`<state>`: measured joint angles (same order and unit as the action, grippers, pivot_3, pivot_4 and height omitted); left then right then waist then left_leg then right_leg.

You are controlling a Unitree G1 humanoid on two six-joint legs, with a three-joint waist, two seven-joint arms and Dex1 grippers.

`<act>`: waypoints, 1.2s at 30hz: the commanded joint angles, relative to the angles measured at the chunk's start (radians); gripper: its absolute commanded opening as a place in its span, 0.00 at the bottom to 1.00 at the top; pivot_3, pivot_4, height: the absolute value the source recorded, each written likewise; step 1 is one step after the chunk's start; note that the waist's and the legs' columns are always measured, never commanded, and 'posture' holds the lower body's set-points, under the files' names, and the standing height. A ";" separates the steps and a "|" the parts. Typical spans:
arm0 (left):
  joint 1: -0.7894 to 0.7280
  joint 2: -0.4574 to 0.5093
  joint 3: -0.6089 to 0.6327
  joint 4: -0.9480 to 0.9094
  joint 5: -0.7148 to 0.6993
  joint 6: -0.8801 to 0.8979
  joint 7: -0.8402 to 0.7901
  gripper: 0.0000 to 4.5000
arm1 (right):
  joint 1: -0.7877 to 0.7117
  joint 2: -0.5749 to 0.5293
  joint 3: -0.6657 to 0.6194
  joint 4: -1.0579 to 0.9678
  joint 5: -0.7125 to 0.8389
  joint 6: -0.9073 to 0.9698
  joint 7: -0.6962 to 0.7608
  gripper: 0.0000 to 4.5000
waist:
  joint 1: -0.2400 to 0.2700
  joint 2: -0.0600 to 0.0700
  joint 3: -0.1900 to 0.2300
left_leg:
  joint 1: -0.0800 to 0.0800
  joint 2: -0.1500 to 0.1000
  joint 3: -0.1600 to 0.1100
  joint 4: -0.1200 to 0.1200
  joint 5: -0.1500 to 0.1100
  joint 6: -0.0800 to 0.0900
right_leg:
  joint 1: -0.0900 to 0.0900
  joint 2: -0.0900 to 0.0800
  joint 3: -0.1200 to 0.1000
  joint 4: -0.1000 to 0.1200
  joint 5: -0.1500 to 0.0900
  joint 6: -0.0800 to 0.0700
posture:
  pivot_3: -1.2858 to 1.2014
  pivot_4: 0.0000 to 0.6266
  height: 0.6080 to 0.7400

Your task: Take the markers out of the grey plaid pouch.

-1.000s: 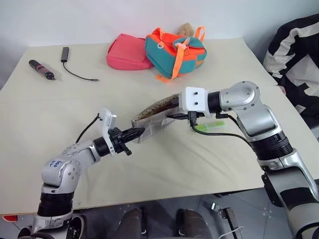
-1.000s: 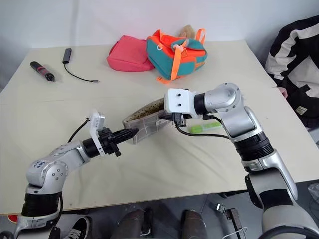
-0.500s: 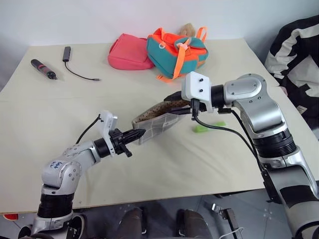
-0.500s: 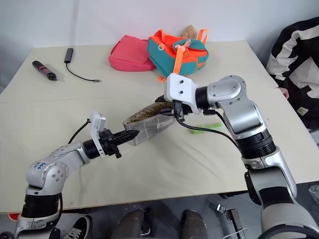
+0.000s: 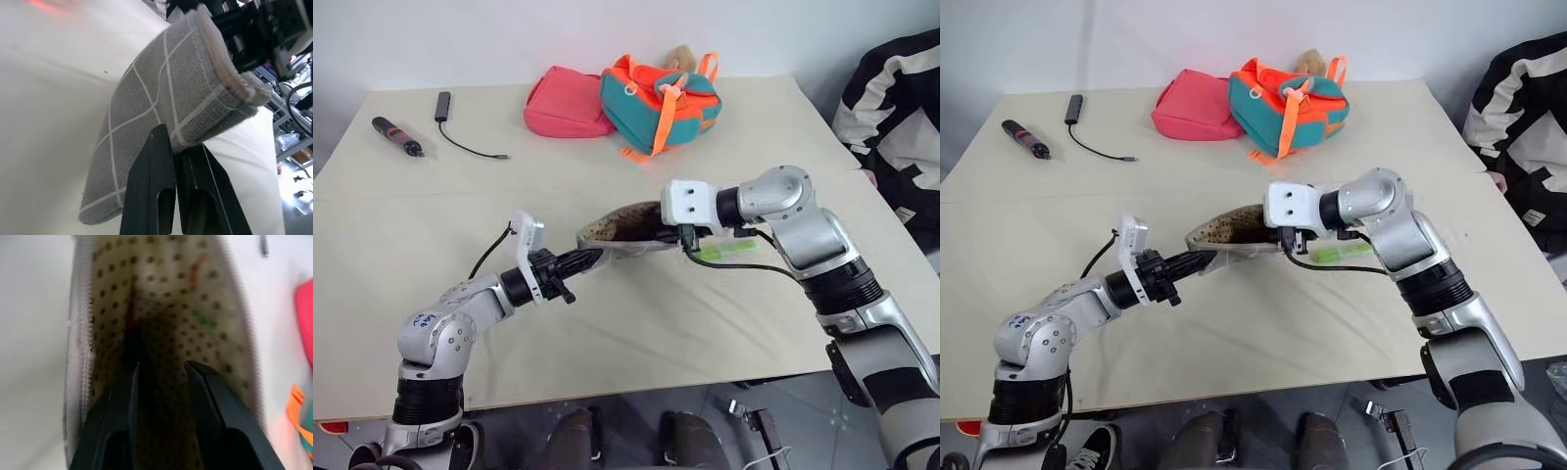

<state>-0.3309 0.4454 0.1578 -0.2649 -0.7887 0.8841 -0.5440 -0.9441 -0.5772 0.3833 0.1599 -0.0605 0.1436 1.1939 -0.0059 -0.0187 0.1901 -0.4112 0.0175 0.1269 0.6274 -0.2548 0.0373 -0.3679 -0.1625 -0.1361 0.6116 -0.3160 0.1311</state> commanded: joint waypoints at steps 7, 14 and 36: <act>0.005 -0.002 0.022 -0.030 -0.023 -0.011 0.000 0.00 | -0.020 0.024 -0.061 -0.033 0.052 -0.042 0.000 0.34 | 0.001 0.000 0.000 | 0.000 0.000 0.000 0.000 0.000 0.000 | 0.000 0.000 0.000 0.000 0.000 0.000 | 0.52 0.24 1.00; -0.042 -0.026 0.040 -0.070 -0.153 0.118 0.062 0.00 | -0.030 0.027 0.054 0.083 -0.117 -0.150 -0.033 0.34 | -0.001 0.000 0.000 | 0.000 0.000 0.000 0.001 0.000 0.000 | 0.001 0.000 0.000 0.000 0.000 0.000 | 0.52 0.24 1.00; 0.112 0.080 0.130 -0.039 -0.514 0.248 0.274 0.00 | -0.027 0.067 0.170 -0.084 -0.132 0.013 0.168 0.34 | -0.021 0.000 0.000 | 0.004 -0.001 -0.006 0.001 -0.003 -0.006 | 0.007 0.000 0.002 -0.003 0.000 -0.001 | 0.52 0.24 1.00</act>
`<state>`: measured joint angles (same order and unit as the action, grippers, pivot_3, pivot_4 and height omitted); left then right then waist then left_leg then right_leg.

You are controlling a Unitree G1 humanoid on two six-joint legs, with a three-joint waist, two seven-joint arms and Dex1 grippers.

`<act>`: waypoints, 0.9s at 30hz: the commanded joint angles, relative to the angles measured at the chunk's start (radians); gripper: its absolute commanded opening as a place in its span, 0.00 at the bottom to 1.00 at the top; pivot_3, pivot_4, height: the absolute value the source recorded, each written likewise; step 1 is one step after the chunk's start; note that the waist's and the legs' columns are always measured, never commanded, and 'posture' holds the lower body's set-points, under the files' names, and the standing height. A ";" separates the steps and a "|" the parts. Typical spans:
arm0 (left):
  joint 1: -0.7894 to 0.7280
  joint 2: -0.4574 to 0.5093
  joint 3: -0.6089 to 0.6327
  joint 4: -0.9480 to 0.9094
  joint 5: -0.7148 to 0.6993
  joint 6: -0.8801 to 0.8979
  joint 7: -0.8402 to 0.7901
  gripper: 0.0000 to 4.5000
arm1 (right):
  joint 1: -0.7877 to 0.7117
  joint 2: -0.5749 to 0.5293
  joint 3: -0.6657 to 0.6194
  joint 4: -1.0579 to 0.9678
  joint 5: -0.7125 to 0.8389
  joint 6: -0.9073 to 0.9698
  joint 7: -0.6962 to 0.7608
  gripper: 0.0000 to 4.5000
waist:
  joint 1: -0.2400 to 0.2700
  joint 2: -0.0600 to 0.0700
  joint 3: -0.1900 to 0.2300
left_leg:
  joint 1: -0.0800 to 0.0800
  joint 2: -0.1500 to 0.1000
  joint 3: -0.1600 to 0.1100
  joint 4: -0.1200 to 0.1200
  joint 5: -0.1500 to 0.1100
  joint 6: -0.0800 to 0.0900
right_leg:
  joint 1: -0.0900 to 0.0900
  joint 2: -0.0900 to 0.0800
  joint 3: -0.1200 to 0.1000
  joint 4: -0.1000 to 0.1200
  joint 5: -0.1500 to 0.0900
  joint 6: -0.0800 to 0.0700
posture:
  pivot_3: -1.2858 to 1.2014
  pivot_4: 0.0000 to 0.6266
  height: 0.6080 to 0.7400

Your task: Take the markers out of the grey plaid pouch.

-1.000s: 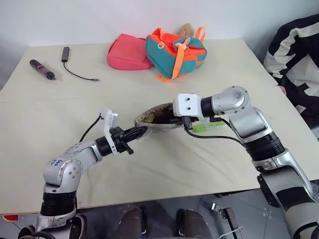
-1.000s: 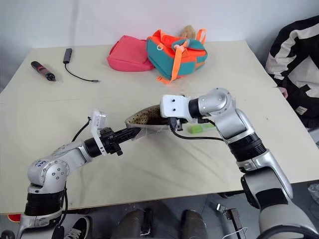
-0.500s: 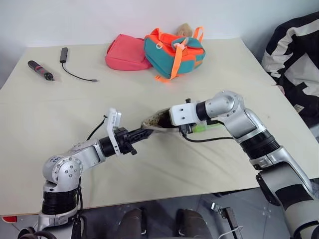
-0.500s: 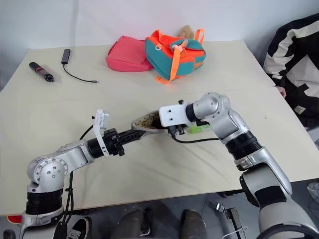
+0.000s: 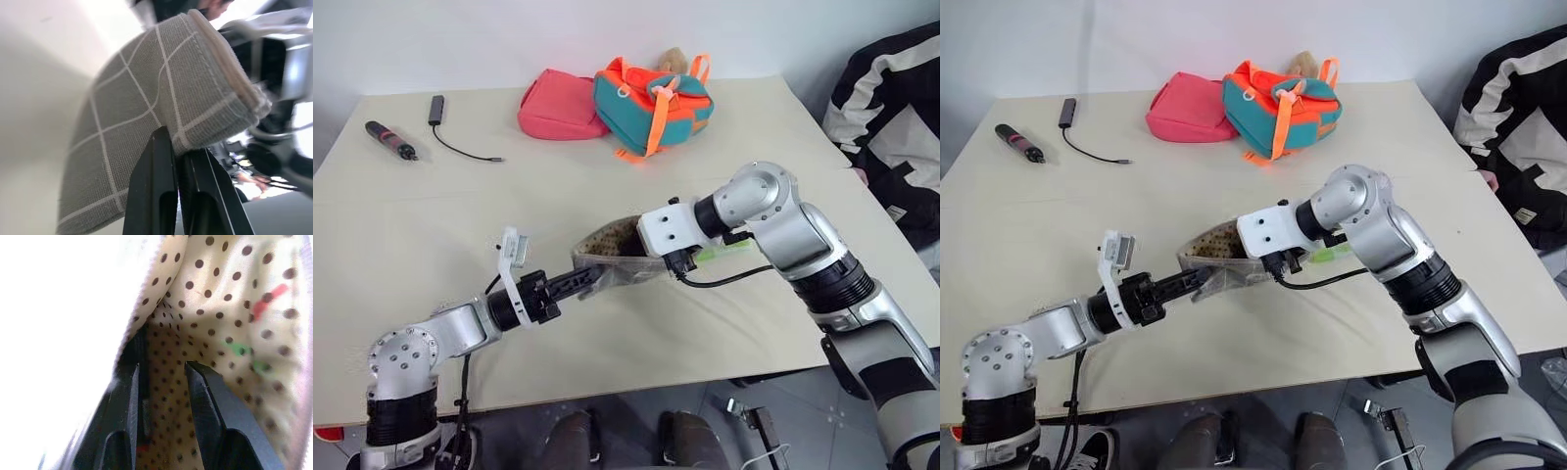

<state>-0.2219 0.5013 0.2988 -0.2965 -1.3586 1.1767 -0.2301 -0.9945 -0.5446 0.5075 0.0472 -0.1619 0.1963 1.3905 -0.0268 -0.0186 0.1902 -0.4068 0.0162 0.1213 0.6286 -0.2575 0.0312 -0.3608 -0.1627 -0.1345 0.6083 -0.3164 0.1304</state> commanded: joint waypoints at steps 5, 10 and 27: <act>0.016 0.038 -0.027 0.012 0.146 -0.094 -0.081 0.00 | 0.046 0.067 0.085 0.097 -0.072 -0.087 -0.059 0.34 | -0.001 0.000 0.000 | 0.000 0.000 0.002 -0.001 0.000 -0.001 | -0.001 0.000 0.000 0.001 0.000 0.000 | 0.52 0.24 1.00; 0.020 0.036 -0.033 0.003 0.158 -0.098 -0.097 0.00 | 0.014 0.098 0.064 0.153 -0.093 -0.150 -0.120 0.34 | -0.002 0.000 0.000 | 0.000 0.001 0.001 -0.001 0.000 -0.002 | -0.002 0.001 0.001 0.001 0.000 -0.001 | 0.52 0.24 1.00; 0.016 0.004 -0.061 -0.016 0.160 -0.093 -0.092 0.00 | -0.018 0.154 0.120 0.313 -0.254 -0.185 -0.201 0.34 | -0.003 0.000 0.000 | 0.000 0.001 0.002 -0.001 0.001 -0.002 | -0.002 0.000 0.001 0.002 0.000 -0.001 | 0.52 0.24 1.00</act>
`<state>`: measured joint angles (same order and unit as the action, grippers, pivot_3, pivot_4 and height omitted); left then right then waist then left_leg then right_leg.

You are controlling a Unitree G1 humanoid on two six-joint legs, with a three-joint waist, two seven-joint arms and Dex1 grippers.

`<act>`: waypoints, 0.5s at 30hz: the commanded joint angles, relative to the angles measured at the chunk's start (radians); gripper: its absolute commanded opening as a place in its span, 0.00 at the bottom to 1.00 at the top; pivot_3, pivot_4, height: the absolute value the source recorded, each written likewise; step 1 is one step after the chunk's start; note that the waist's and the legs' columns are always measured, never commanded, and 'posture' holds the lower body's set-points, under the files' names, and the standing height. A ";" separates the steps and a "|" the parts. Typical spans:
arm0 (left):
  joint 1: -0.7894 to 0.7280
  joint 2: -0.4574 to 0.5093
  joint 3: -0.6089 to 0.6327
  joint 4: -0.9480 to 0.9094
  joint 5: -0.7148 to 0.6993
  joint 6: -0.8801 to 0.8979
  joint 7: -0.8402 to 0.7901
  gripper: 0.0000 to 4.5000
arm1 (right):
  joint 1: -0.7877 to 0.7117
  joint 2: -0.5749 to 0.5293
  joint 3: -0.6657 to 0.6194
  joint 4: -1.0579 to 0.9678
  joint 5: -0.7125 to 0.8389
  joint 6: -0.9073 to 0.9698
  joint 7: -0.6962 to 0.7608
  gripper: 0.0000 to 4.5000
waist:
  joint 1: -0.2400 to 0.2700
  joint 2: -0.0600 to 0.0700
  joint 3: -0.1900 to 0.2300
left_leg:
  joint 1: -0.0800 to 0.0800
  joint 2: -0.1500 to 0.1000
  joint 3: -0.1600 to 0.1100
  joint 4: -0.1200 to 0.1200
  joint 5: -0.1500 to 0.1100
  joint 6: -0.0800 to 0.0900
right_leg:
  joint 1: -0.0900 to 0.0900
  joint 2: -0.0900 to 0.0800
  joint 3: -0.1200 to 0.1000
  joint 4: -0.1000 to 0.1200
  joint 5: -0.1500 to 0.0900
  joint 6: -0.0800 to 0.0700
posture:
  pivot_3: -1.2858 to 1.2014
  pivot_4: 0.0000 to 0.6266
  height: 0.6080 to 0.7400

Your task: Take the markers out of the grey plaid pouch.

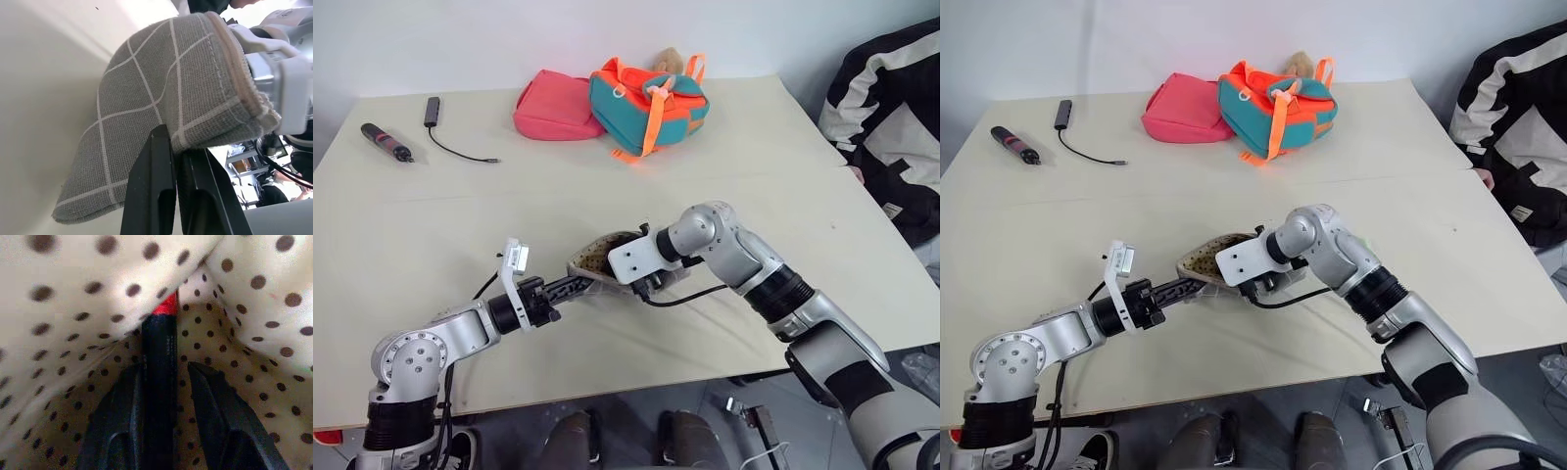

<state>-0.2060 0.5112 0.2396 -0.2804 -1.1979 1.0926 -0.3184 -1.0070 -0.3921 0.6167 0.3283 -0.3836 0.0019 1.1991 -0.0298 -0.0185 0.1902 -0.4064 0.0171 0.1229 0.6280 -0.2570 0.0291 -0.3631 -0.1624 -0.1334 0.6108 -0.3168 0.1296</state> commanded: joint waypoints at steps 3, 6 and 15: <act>-0.003 -0.012 0.001 -0.033 -0.011 -0.009 0.005 0.00 | 0.001 0.005 0.015 0.046 -0.041 0.016 -0.004 0.34 | 0.000 0.000 0.000 | 0.000 0.000 0.000 0.000 0.000 0.000 | 0.001 0.000 0.000 0.000 0.000 0.000 | 0.52 0.24 1.00; -0.005 -0.014 0.001 -0.036 -0.009 -0.010 0.006 0.00 | 0.011 0.005 0.012 0.042 -0.032 0.038 0.016 0.30 | 0.000 0.000 0.000 | 0.001 0.000 0.000 0.000 0.000 0.000 | 0.002 0.000 0.000 0.000 0.000 0.000 | 0.52 0.24 1.00; -0.004 -0.014 0.003 -0.039 0.022 -0.032 0.001 0.00 | 0.024 0.008 -0.104 -0.123 0.119 0.122 0.076 0.12 | 0.001 0.000 0.000 | 0.001 0.000 -0.001 -0.001 0.000 0.000 | 0.001 -0.001 0.001 0.000 0.000 0.000 | 0.52 0.24 1.00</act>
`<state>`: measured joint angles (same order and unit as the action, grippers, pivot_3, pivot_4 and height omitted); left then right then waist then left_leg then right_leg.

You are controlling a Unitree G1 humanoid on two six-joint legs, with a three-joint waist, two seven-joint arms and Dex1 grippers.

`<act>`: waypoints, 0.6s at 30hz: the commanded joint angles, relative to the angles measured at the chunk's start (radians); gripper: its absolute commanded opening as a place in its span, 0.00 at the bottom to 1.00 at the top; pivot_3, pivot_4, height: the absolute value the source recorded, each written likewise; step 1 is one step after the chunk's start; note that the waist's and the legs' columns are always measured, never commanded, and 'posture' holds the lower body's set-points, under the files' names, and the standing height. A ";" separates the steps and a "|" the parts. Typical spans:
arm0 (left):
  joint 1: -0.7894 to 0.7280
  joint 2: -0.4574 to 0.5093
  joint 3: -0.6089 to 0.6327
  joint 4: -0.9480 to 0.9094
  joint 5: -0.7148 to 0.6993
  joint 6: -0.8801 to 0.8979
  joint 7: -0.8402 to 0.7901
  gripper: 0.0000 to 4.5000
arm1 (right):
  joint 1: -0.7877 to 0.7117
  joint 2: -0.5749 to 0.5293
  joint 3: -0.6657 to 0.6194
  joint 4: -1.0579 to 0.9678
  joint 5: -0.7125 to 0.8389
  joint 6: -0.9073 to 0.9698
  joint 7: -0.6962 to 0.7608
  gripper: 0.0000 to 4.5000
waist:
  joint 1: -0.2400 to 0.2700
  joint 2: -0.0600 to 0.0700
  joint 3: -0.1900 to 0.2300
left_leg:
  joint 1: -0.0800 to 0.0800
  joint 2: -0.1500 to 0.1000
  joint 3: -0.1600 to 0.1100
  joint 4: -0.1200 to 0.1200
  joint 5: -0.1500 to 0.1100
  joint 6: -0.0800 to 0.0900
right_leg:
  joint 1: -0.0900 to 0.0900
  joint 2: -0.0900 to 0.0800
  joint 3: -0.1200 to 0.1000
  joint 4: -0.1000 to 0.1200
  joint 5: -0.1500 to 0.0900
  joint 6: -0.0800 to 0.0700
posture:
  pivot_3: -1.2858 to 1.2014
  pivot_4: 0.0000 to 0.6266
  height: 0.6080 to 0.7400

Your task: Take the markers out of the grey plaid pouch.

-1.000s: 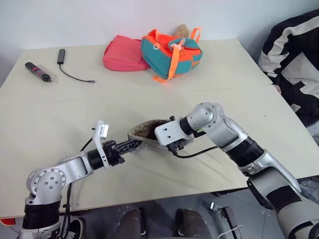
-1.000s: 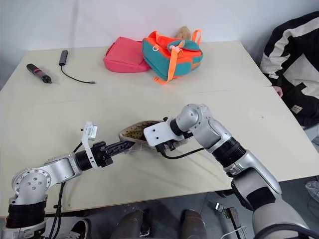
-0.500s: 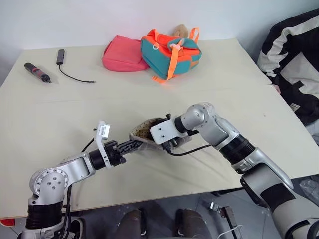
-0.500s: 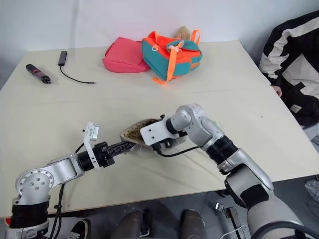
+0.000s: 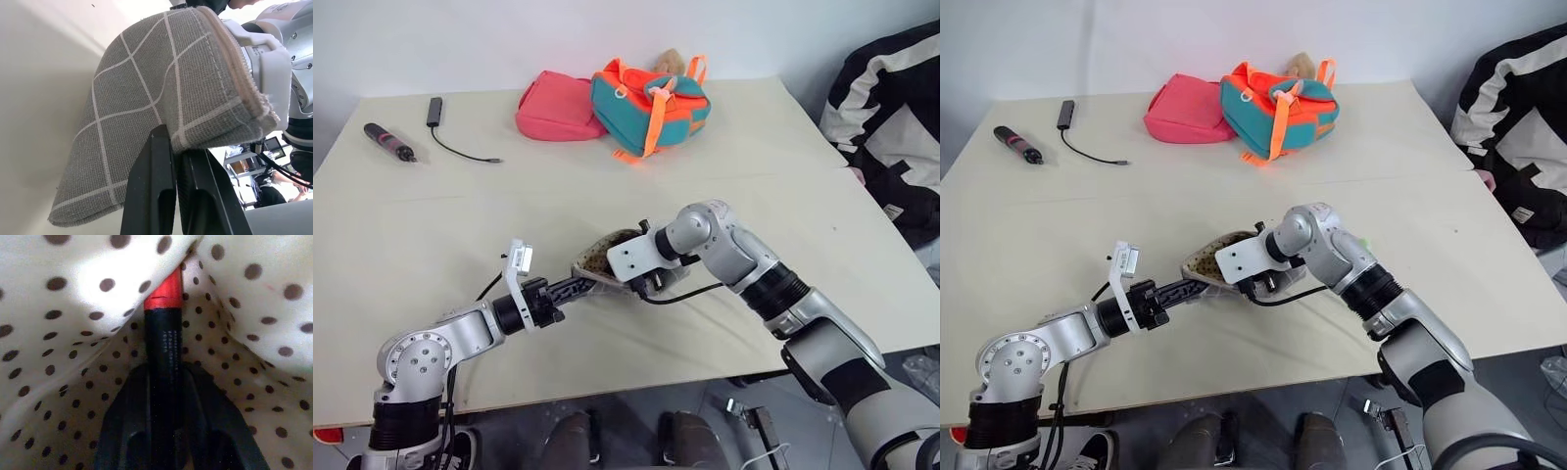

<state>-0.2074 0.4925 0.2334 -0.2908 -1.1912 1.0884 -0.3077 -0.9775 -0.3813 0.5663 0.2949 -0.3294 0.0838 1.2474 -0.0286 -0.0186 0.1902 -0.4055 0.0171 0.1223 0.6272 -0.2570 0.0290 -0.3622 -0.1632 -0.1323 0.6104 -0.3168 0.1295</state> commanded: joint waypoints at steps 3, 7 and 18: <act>-0.005 0.016 0.007 -0.022 0.061 -0.060 -0.026 0.00 | -0.015 -0.035 -0.118 -0.176 0.118 0.090 0.045 0.12 | 0.001 0.000 0.000 | -0.001 0.000 0.000 -0.001 0.000 0.000 | -0.001 0.000 0.000 0.000 0.000 0.000 | 0.52 0.24 1.00; -0.010 0.015 -0.001 -0.016 0.101 -0.097 -0.043 0.00 | -0.016 -0.057 -0.203 -0.222 0.208 0.163 0.047 0.12 | 0.003 0.000 0.000 | -0.002 -0.001 0.000 -0.002 0.000 0.000 | -0.001 0.000 -0.001 -0.002 0.000 0.000 | 0.52 0.24 1.00; -0.018 0.040 -0.017 0.020 0.212 -0.175 -0.093 0.00 | 0.002 -0.144 -0.279 -0.239 0.309 0.262 0.037 0.12 | 0.002 0.000 0.000 | -0.001 -0.001 0.001 -0.007 0.000 0.001 | -0.001 0.001 -0.004 -0.004 0.000 0.000 | 0.52 0.24 1.00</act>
<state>-0.2223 0.5240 0.2158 -0.2716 -1.0117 0.9361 -0.3919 -0.9702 -0.5237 0.3080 0.1037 -0.0568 0.3354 1.2828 -0.0270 -0.0188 0.1900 -0.4067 0.0165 0.1235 0.6203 -0.2571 0.0296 -0.3628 -0.1621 -0.1361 0.6062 -0.3168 0.1296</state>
